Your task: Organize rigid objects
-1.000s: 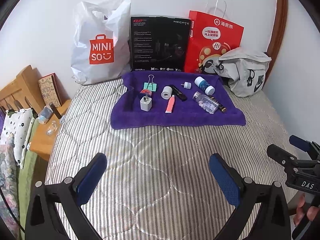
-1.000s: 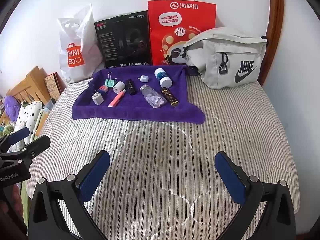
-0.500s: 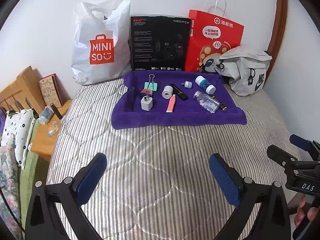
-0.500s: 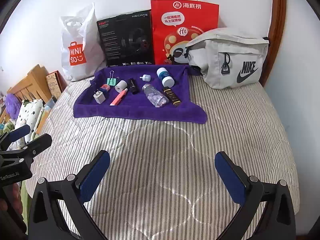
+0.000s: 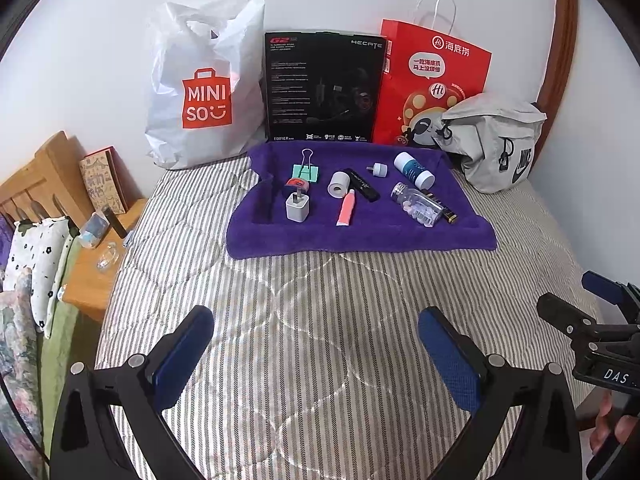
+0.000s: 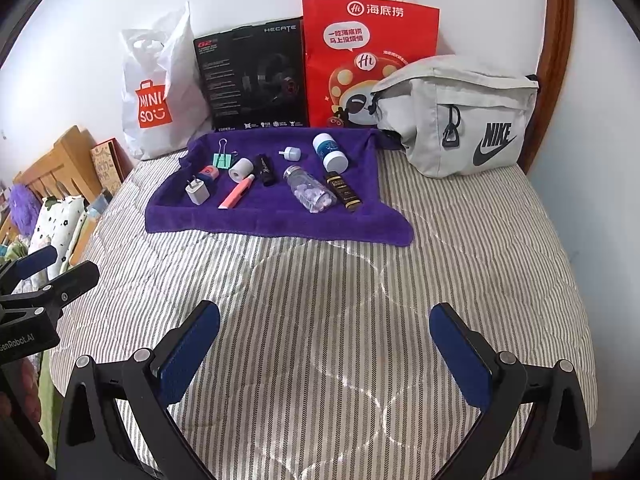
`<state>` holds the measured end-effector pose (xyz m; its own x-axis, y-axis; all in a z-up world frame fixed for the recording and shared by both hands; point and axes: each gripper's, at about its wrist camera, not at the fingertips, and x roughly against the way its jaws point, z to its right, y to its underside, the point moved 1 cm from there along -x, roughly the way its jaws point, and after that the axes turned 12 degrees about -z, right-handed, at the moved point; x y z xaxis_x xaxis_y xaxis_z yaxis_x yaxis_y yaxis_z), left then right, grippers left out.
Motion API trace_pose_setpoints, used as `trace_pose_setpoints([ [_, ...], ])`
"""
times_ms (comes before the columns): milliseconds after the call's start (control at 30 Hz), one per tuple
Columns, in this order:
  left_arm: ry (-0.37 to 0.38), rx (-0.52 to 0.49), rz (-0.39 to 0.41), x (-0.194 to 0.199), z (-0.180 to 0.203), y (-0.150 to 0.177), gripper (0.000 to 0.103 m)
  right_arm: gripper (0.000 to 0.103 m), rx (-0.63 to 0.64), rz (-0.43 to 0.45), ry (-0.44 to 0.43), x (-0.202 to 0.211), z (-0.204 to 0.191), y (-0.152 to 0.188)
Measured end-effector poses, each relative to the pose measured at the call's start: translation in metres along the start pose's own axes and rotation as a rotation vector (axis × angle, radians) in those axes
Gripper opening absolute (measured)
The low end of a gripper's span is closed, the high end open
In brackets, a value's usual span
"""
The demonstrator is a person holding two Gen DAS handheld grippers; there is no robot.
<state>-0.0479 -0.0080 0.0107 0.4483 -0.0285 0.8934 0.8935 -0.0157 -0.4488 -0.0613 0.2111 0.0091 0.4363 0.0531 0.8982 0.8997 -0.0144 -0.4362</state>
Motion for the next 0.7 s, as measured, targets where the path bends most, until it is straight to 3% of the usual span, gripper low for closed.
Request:
trace_pose_setpoints([
  [700, 0.007, -0.025, 0.008, 0.0022, 0.0000, -0.0011, 0.103, 0.103, -0.003, -0.002, 0.004, 0.0004, 0.0042, -0.0001],
])
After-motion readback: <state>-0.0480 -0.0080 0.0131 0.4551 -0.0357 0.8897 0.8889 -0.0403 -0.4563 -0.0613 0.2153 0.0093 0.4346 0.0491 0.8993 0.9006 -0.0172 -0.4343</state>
